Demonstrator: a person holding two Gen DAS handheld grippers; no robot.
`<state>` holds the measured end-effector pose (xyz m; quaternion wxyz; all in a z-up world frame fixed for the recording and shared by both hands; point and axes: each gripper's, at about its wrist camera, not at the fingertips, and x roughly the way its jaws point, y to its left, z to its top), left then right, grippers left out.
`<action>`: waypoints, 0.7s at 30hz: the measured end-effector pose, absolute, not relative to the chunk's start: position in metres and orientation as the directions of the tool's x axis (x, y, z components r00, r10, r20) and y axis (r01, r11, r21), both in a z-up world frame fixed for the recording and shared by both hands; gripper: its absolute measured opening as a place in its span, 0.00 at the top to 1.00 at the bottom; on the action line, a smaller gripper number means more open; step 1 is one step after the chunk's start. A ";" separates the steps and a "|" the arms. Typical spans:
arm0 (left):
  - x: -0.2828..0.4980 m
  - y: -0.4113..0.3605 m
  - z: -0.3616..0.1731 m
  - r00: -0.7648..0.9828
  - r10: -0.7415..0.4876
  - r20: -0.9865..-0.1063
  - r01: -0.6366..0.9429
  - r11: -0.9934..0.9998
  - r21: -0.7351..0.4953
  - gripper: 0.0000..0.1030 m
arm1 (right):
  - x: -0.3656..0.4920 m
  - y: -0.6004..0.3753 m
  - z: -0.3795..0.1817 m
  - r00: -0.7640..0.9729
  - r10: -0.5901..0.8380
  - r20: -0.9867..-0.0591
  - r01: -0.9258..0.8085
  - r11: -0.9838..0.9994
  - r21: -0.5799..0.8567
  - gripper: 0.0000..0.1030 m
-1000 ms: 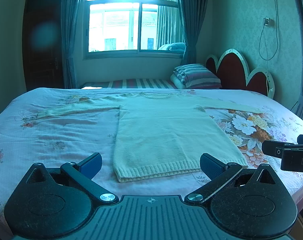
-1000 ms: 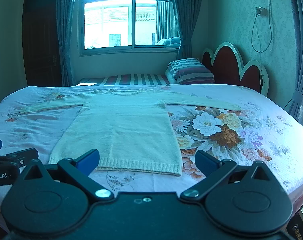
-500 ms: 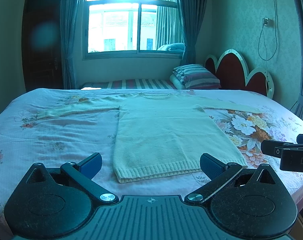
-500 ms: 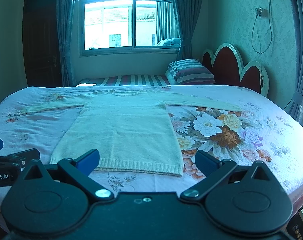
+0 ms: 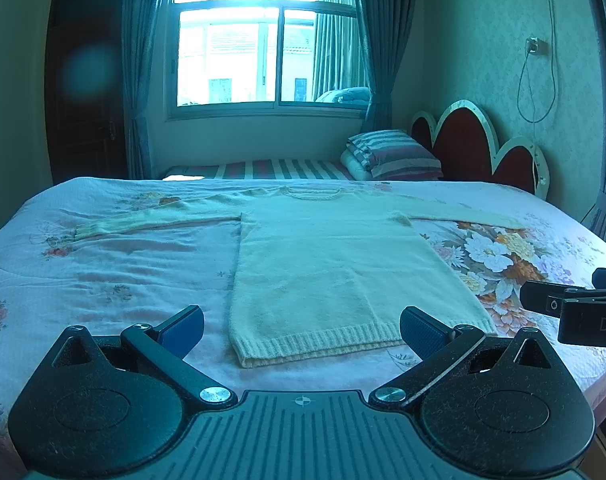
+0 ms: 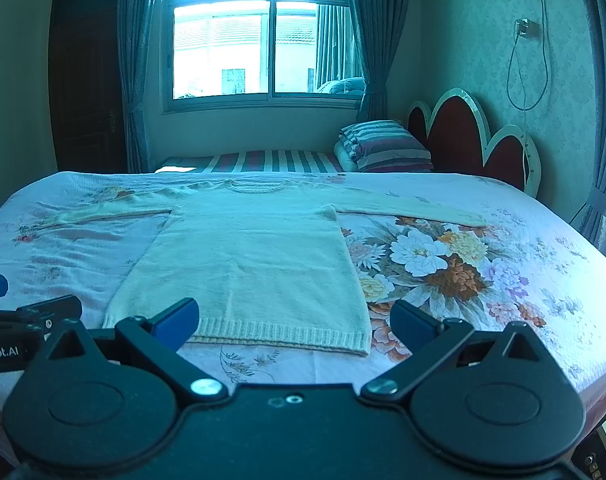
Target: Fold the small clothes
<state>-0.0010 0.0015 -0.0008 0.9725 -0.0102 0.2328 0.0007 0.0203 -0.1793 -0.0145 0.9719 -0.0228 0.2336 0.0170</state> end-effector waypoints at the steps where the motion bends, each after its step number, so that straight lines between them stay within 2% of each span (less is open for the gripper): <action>1: -0.001 0.002 -0.001 0.891 -0.004 -0.453 -0.006 1.000 -0.020 0.00 | 0.020 -0.179 -0.014 0.891 0.022 -0.454 -0.044 0.998 -0.037 0.01; 21: -0.001 -0.001 0.001 0.891 0.001 -0.454 -0.009 1.000 -0.015 0.00 | 0.020 -0.179 -0.013 0.891 0.029 -0.453 -0.050 0.998 -0.034 0.01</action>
